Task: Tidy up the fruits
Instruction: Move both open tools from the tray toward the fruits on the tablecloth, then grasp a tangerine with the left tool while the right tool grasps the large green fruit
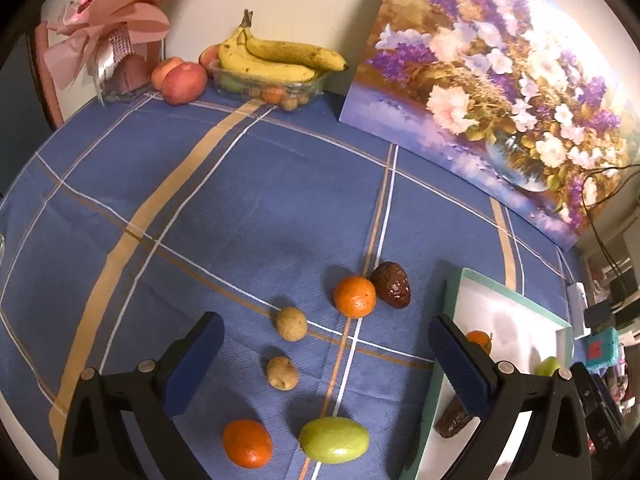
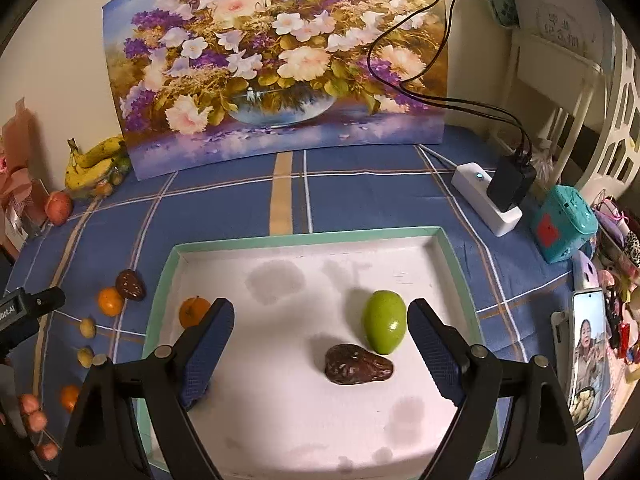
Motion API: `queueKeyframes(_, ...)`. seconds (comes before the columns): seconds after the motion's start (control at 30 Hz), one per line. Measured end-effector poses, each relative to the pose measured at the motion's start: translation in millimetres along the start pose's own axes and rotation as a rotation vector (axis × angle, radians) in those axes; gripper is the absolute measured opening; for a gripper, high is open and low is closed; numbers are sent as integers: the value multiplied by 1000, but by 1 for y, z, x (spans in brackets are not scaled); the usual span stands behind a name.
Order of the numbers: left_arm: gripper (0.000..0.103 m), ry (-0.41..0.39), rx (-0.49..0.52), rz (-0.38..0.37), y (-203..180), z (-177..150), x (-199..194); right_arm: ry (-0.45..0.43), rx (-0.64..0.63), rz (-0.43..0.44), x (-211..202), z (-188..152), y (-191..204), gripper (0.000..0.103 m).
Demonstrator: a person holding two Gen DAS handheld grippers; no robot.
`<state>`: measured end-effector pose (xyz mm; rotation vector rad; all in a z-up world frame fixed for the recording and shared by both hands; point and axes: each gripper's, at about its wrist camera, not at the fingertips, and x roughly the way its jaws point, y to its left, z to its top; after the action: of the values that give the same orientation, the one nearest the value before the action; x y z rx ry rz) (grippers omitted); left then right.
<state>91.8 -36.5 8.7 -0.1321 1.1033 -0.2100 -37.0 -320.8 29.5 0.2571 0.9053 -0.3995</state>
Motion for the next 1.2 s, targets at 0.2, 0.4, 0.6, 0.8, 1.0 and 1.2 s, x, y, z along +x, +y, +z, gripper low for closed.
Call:
queueKeyframes(0.2, 103, -11, 44, -19, 1, 0, -12, 10, -9, 68, 0, -1, 16, 89)
queueKeyframes(0.4, 103, -31, 39, -21, 13, 3, -24, -5, -43, 77, -6, 1, 36, 89)
queueKeyframes(0.6, 102, 5, 2, -16, 32, -2, -21, -31, -21, 144, -16, 6, 48, 89)
queueKeyframes(0.8, 96, 68, -40, -32, 49, -5, -12, 18, -54, 177, -8, 3, 71, 78)
queueKeyframes(1.0, 91, 123, -80, -42, 69, -11, -9, 79, -87, 250, 0, -3, 100, 66)
queueKeyframes(1.2, 82, 204, -146, -55, 93, -25, -1, 153, -108, 319, 6, -13, 126, 61)
